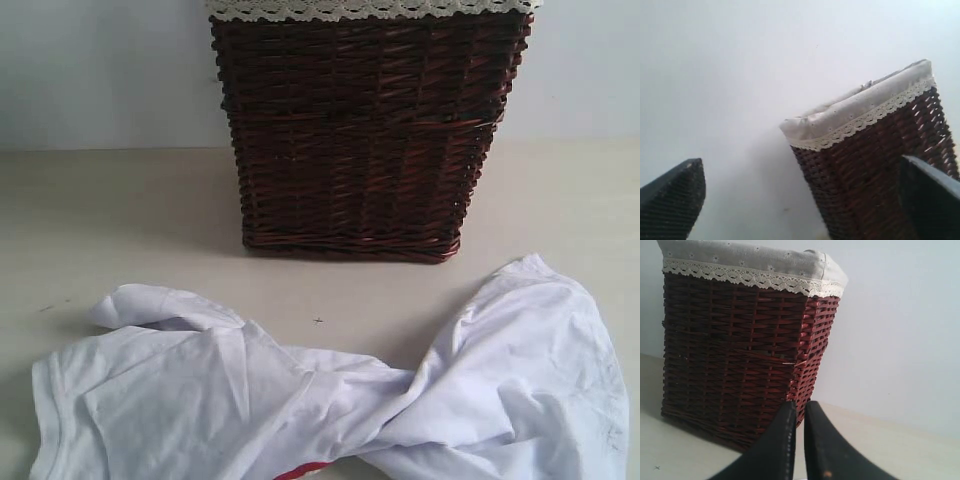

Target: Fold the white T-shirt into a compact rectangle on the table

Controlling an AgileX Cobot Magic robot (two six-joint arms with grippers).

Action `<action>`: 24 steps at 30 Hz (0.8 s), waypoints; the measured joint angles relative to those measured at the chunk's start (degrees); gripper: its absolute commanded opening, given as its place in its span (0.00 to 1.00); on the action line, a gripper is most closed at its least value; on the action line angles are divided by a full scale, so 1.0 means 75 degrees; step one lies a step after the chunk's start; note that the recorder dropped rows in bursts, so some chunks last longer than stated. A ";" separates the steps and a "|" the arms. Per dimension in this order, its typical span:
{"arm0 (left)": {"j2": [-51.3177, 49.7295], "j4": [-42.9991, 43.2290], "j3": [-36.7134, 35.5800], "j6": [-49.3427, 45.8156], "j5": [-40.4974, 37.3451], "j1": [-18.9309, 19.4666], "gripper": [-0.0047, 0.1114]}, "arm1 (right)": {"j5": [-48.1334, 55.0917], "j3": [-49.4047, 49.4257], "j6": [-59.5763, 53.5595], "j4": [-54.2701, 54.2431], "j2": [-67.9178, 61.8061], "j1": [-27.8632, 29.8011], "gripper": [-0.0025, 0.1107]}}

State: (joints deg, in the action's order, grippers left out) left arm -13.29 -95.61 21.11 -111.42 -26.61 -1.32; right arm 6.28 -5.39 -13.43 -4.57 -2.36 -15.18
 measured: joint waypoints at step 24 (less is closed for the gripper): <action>-0.8153 0.2496 0.0916 0.3462 -0.4466 0.0000 0.94 | 0.0000 0.0000 0.0000 0.0000 0.0000 0.0000 0.10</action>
State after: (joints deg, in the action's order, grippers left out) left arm -74.43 -76.89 27.98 -85.46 -60.11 -1.32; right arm 6.28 -5.39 -13.43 -4.57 -2.36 -15.18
